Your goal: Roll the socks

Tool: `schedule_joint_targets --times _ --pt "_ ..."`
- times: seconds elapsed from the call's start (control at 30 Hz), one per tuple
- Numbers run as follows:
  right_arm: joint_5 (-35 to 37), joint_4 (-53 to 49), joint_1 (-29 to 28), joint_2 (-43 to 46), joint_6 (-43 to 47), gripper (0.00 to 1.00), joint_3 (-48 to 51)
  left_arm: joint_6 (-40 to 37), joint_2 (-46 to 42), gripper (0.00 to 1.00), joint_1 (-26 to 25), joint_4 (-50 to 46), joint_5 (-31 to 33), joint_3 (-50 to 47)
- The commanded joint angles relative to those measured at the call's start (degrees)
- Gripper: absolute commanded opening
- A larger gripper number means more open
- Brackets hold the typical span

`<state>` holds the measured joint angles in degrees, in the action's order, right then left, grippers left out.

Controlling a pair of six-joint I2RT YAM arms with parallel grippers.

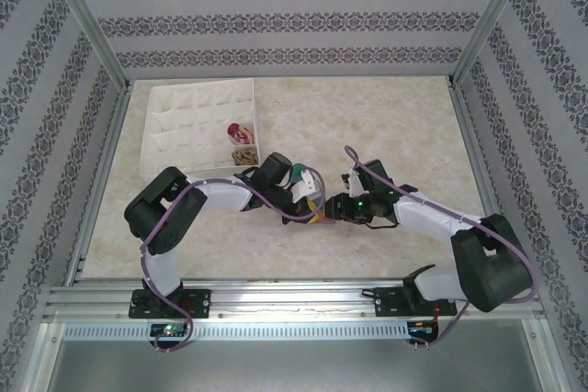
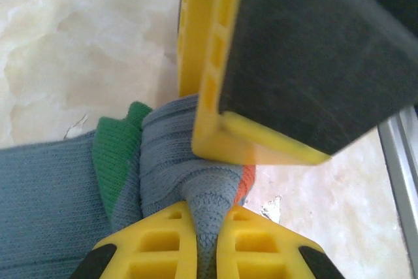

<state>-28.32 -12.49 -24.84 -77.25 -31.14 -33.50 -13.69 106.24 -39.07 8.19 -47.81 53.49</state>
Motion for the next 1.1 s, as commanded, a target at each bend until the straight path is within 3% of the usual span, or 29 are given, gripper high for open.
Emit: schedule_joint_targets --times 0.0,0.2,0.33,0.4,0.5,0.67,0.83,0.93,1.07 --pt "0.3 2.5 -1.0 -2.0 2.3 0.48 -1.2 9.6 1.1 0.00 1.5 6.8 -4.9 -1.6" --pt "-0.7 4.2 -2.4 -6.5 3.3 0.43 -2.7 12.2 2.4 0.00 1.9 6.3 -4.4 -1.7" --pt "-0.8 3.8 -3.3 -9.3 3.3 0.24 -4.1 10.1 2.1 0.00 1.9 2.7 -2.7 -1.1" --pt "-0.2 2.2 -3.5 -10.5 3.1 0.13 -5.0 8.2 1.2 0.11 1.9 1.1 -1.0 -1.2" --pt "0.3 1.1 -3.6 -11.5 2.5 0.06 -4.9 5.7 -1.1 0.32 2.0 -1.0 1.8 -1.5" --pt "1.2 0.7 -4.3 -11.4 2.2 0.00 -3.3 6.0 -5.5 0.46 4.3 3.0 -2.9 -2.9" --pt "3.3 -0.2 -5.7 -10.6 2.0 0.00 -2.4 10.7 -8.8 0.46 7.1 9.0 -2.6 -5.0" --pt "3.7 -0.4 -6.2 -10.5 2.0 0.00 -2.4 10.8 -8.2 0.43 7.3 5.6 0.9 -3.5" --pt "4.8 -1.9 -7.5 -10.4 1.9 0.00 -2.8 11.0 -1.5 0.36 7.3 -7.4 7.9 3.7"
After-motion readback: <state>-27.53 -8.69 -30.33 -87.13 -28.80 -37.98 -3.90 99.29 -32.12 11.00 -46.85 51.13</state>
